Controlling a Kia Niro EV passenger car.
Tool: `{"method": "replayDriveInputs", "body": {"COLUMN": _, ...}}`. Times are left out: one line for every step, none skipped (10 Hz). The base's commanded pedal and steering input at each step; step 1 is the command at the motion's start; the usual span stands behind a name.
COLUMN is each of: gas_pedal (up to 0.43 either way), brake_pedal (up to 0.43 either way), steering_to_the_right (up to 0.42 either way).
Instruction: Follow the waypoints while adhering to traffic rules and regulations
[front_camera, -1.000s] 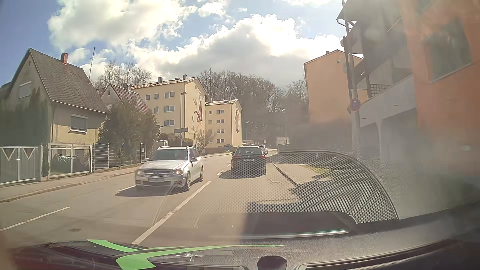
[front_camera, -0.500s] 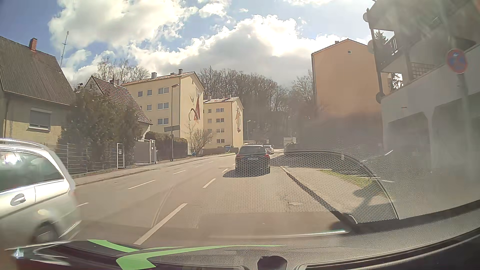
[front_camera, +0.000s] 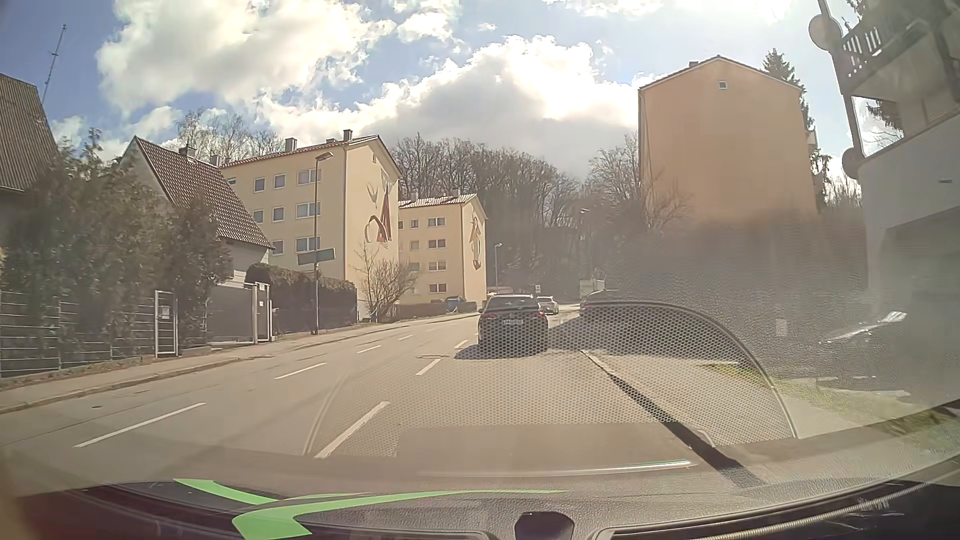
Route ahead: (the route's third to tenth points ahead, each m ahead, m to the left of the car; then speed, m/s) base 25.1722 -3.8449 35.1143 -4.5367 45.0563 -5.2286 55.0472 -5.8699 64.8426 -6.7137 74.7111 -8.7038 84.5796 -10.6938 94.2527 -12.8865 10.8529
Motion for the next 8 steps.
{"method": "replayDriveInputs", "body": {"gas_pedal": 0.228, "brake_pedal": 0.000, "steering_to_the_right": 0.006}}
{"method": "replayDriveInputs", "body": {"gas_pedal": 0.220, "brake_pedal": 0.000, "steering_to_the_right": 0.007}}
{"method": "replayDriveInputs", "body": {"gas_pedal": 0.150, "brake_pedal": 0.000, "steering_to_the_right": 0.009}}
{"method": "replayDriveInputs", "body": {"gas_pedal": 0.150, "brake_pedal": 0.000, "steering_to_the_right": 0.010}}
{"method": "replayDriveInputs", "body": {"gas_pedal": 0.150, "brake_pedal": 0.000, "steering_to_the_right": 0.009}}
{"method": "replayDriveInputs", "body": {"gas_pedal": 0.150, "brake_pedal": 0.000, "steering_to_the_right": 0.010}}
{"method": "replayDriveInputs", "body": {"gas_pedal": 0.157, "brake_pedal": 0.000, "steering_to_the_right": 0.010}}
{"method": "replayDriveInputs", "body": {"gas_pedal": 0.169, "brake_pedal": 0.000, "steering_to_the_right": 0.010}}
